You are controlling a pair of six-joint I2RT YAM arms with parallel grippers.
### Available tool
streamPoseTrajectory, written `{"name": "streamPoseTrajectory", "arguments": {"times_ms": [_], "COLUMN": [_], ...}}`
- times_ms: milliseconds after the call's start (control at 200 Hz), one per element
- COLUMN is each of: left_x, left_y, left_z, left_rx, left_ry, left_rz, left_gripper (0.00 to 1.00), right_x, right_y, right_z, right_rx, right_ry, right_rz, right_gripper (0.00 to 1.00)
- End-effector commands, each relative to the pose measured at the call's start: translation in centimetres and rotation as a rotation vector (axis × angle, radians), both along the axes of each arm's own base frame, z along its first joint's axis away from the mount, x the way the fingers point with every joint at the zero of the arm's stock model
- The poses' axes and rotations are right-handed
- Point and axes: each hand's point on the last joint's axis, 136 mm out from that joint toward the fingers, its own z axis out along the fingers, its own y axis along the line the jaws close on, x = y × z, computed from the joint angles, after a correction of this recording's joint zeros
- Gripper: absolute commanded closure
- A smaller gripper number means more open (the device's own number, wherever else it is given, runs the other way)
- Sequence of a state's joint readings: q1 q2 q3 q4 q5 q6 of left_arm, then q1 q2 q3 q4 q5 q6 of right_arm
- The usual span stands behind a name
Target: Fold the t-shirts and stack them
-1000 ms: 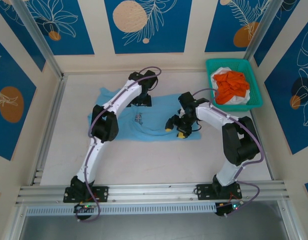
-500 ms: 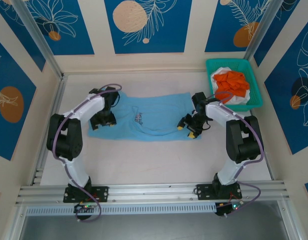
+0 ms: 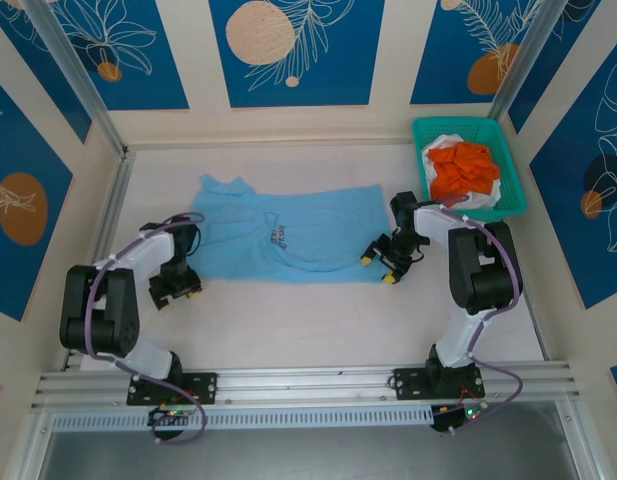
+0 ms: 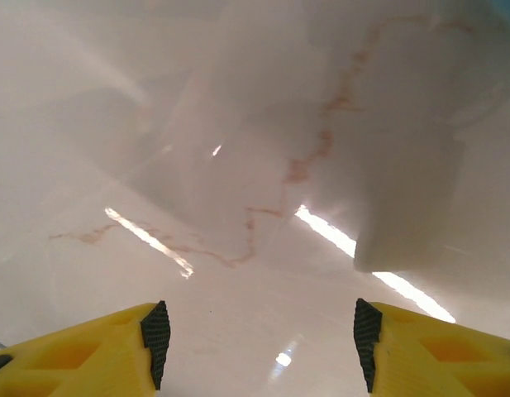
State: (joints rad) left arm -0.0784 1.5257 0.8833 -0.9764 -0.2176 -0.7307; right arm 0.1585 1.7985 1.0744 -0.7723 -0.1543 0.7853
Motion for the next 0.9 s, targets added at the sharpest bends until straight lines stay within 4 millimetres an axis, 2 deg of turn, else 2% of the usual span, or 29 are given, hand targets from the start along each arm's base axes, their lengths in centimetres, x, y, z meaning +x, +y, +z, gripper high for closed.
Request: {"name": "streamPoseTrajectory", "arguments": {"times_ms": [0,175,265,335,450,540,610,700,765,895], "left_x": [2.2,7.6,9.7,11.0,12.8,13.4,13.1,11.9,10.9,7.6], "left_y": [-1.4,-4.9,-6.8,-8.2,-9.6,-10.4,-10.6,-9.5,-8.6,-5.1], "left_z": [2.2,9.4,11.0,10.4,8.1,5.5,3.5,1.5,0.7,-0.5], "left_rx": [-0.105,-0.223,-0.244,-0.251,-0.235,-0.257,-0.262,-0.204,-0.185,-0.109], "left_ry": [-0.137,-0.402,-0.435,-0.417,-0.362,-0.301,-0.255,-0.195,-0.167,-0.084], "left_rz": [0.021,-0.004,-0.034,-0.050,-0.065,-0.044,-0.031,-0.033,-0.027,-0.006], "left_gripper": [0.40,0.52,0.57,0.59,0.61,0.62,0.62,0.62,0.63,0.63], "right_x": [-1.2,-0.5,-0.5,-0.5,-0.5,-0.4,-0.4,-0.3,-0.3,-0.2], "right_y": [-1.0,-0.4,-0.2,0.0,0.3,0.4,0.3,0.2,0.0,-0.3], "right_z": [-0.3,1.2,1.3,1.2,0.9,0.8,0.8,0.8,0.7,0.6], "right_rx": [-0.033,-0.015,-0.008,-0.002,0.001,-0.002,-0.009,-0.017,-0.019,-0.024], "right_ry": [0.020,-0.039,-0.036,-0.035,-0.026,-0.021,-0.019,-0.022,-0.018,-0.020], "right_rz": [-0.015,0.011,0.014,0.011,0.013,0.014,0.012,0.012,0.013,0.002], "right_gripper": [0.34,0.33,0.33,0.33,0.34,0.34,0.34,0.34,0.34,0.34]}}
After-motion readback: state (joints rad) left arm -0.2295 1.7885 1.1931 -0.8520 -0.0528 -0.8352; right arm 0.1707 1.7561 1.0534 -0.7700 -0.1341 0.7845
